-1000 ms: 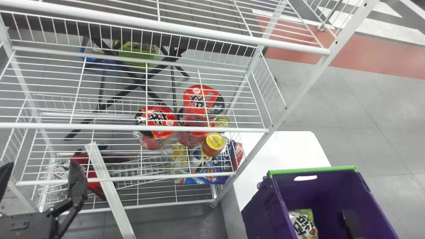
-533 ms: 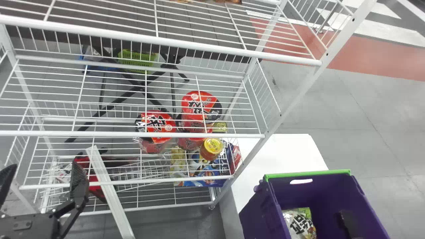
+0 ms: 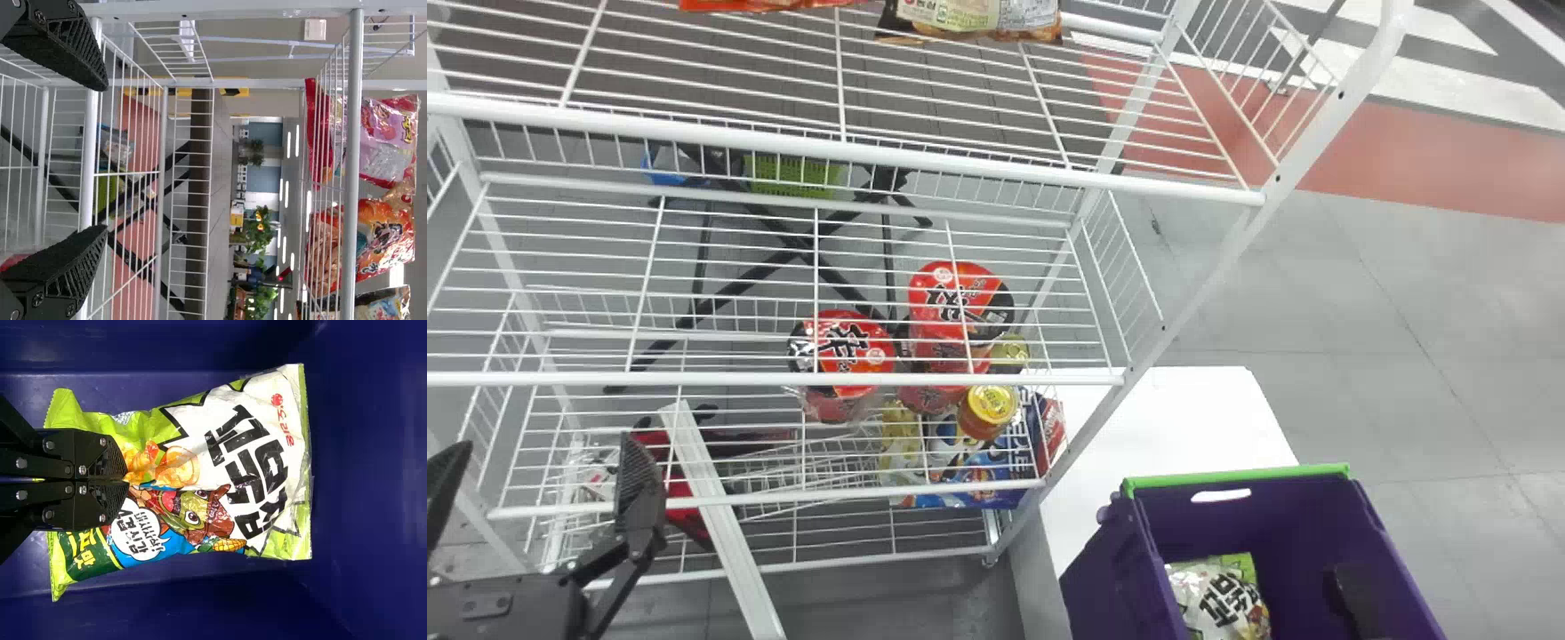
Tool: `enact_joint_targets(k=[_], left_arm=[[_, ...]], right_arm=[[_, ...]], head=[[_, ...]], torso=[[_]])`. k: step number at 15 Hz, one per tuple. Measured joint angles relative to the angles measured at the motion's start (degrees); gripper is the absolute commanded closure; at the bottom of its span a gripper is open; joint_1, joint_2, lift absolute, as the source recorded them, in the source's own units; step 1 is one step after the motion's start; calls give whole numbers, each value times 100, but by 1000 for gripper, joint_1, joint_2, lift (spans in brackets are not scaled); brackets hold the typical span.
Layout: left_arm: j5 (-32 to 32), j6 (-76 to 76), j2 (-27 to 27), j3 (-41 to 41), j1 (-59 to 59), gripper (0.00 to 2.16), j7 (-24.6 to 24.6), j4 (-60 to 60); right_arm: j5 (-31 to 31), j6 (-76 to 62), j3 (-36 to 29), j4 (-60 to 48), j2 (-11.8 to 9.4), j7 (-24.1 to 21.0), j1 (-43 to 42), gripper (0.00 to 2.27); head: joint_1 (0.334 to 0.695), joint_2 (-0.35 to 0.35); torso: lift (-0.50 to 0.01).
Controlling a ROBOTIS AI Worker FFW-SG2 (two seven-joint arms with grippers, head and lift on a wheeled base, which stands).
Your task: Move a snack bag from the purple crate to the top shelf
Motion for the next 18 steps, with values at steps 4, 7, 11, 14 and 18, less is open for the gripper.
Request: enact_joint_targets(k=[4, 7, 11, 14, 18], left_arm=[[0, -22, -9, -7, 0, 63, 1, 27], [0, -23, -9, -23, 0, 63, 6, 18], [0, -18, -7, -26, 8, 63, 6, -12], [0, -18, -7, -26, 9, 63, -2, -14], [0, -6, -9, -30, 1, 63, -3, 1]], right_arm=[[0, -45, -19, -32, 35, 0, 23, 1713], [0, -82, -25, -88, 83, -1, 55, 1713], [0, -121, -50, -132, 101, -31, 119, 1713], [0, -111, -62, -133, 101, -44, 146, 1713], [0, -83, -63, -133, 110, -44, 156, 1713]], head=[[695, -350], [695, -350], [695, -350], [695, -350], [695, -350]], torso=[[-264], [-251], [-236], [-224], [-208]])
